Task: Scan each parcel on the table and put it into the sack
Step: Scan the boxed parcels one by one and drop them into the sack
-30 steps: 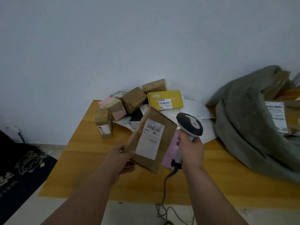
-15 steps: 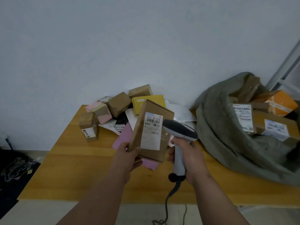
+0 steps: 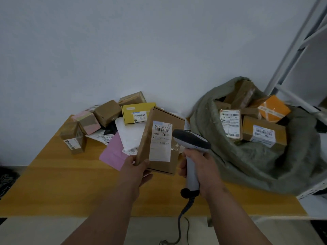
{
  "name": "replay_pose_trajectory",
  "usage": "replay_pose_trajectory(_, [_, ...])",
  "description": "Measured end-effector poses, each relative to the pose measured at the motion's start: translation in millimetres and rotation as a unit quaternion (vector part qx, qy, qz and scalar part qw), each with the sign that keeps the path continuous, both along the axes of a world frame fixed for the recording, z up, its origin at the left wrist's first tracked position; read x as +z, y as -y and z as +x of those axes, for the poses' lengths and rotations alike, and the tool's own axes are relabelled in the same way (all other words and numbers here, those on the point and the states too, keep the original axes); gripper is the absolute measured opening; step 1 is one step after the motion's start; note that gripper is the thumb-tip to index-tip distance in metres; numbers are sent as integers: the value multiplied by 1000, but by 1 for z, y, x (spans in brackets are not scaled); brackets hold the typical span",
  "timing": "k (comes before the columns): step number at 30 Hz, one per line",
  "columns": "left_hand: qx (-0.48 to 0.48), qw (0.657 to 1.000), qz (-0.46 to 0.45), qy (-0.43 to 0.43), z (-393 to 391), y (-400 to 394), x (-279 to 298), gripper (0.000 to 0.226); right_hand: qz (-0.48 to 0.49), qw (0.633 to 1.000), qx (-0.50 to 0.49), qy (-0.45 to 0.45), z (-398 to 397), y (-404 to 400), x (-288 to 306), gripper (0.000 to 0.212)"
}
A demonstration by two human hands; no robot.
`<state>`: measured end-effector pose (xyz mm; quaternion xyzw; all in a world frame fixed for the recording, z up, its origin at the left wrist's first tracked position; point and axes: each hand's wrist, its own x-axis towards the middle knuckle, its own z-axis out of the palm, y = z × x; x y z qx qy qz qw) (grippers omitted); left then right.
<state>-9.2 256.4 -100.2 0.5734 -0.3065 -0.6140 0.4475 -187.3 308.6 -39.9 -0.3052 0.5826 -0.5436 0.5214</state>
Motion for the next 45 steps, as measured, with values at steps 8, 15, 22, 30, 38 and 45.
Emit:
replay_pose_trajectory(8, [18,1000,-9,-14,-18,-3,3,32,-8,1000,3,-4,-19,-1,3,20])
replay_pose_trajectory(15, [3,996,-46,-72,-26,15,30,31,-19,993,-113,-28,-19,17,-3,14])
replay_pose_trajectory(22, [-95,986,-85,-109,-57,50,58,43,-58,982,-179,-24,-29,32,2,37])
replay_pose_trajectory(30, [-246,958,-145,-21,-115,62,81,46,-86,952,-293,11,-79,25,-1,36])
replay_pose_trajectory(38, [-272,861,-278,328,-195,95,99,62,-79,907,-411,34,-161,29,2,31])
replay_pose_trajectory(45, [-321,779,-197,501,-265,143,107,58,-63,909,-410,24,-233,58,13,24])
